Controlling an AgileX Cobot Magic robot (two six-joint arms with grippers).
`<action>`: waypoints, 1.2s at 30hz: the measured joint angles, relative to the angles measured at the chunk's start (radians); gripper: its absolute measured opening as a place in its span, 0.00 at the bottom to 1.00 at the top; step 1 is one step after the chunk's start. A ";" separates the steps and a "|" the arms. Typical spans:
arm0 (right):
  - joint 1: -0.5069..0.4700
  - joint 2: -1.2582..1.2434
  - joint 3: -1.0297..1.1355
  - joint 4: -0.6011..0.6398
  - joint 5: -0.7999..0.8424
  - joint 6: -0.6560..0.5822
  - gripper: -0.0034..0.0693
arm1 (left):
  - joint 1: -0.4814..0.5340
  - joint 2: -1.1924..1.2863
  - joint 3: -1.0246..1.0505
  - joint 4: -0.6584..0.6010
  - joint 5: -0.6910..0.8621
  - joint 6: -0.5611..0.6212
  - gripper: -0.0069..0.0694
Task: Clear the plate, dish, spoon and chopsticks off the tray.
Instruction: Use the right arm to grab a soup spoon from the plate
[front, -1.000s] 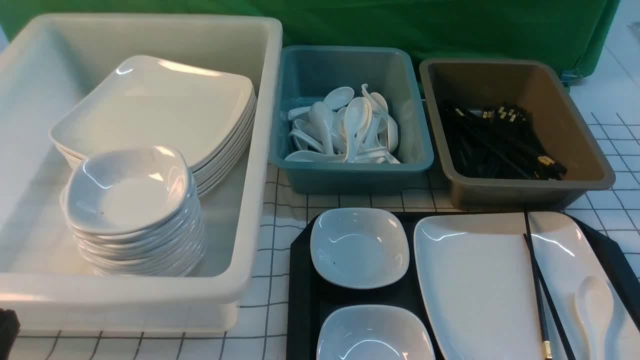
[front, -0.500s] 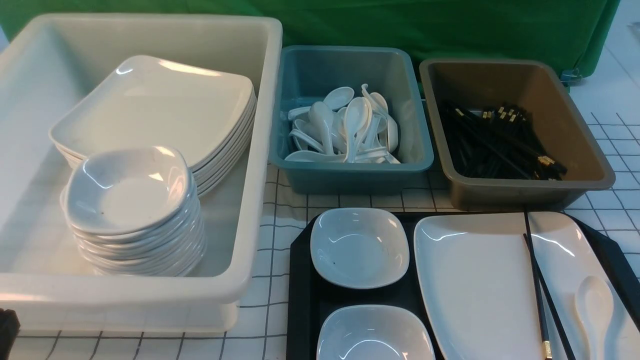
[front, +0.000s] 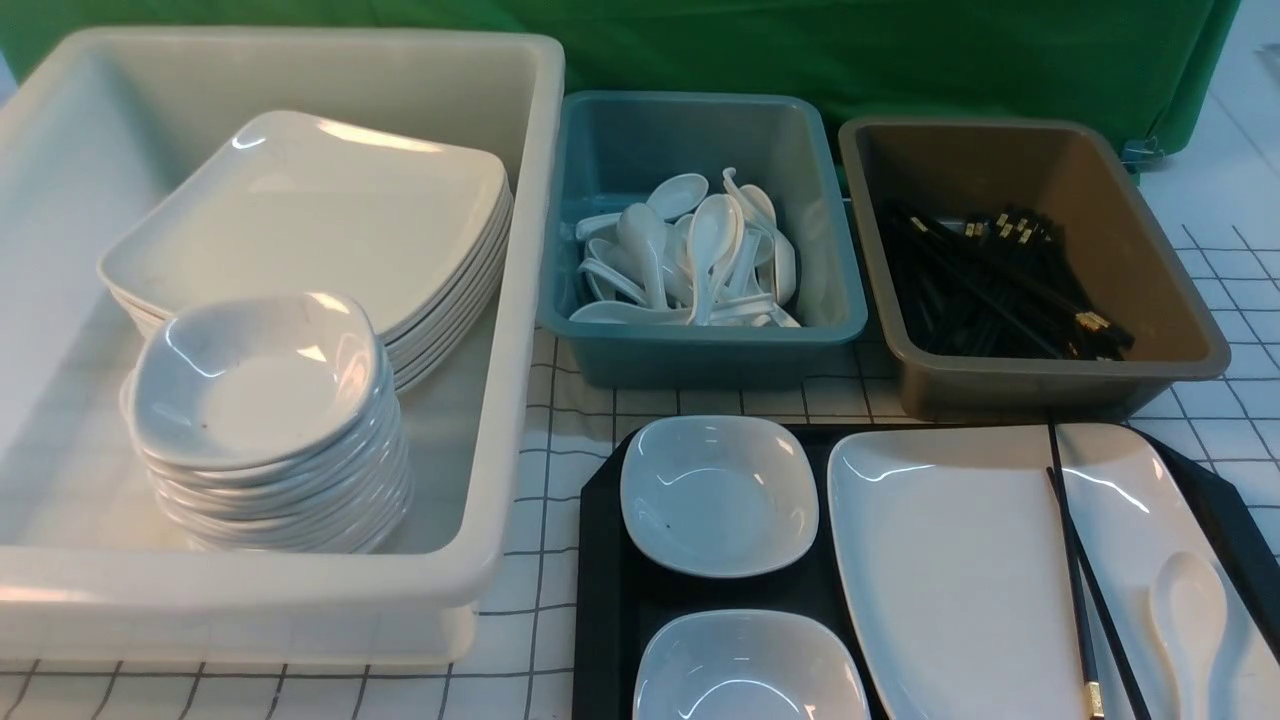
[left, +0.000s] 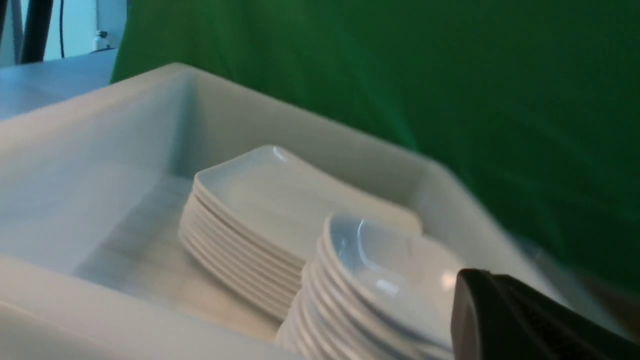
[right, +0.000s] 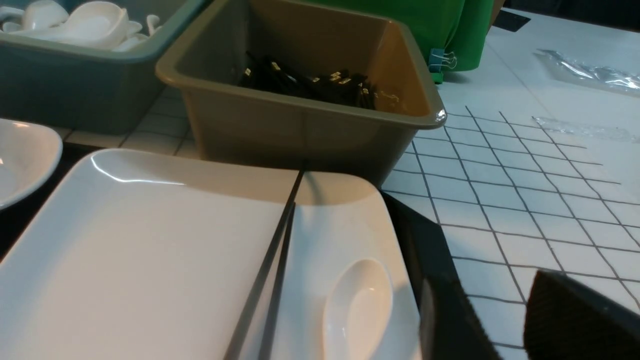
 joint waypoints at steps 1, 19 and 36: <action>0.000 0.000 0.000 0.000 0.000 0.000 0.39 | 0.000 0.000 0.000 -0.021 -0.033 -0.010 0.10; 0.000 0.000 0.002 0.210 -0.367 0.522 0.38 | 0.000 0.013 -0.158 0.146 -0.496 -0.309 0.10; 0.090 0.188 -0.336 0.225 0.111 0.413 0.07 | 0.000 0.750 -0.871 0.060 0.868 0.129 0.10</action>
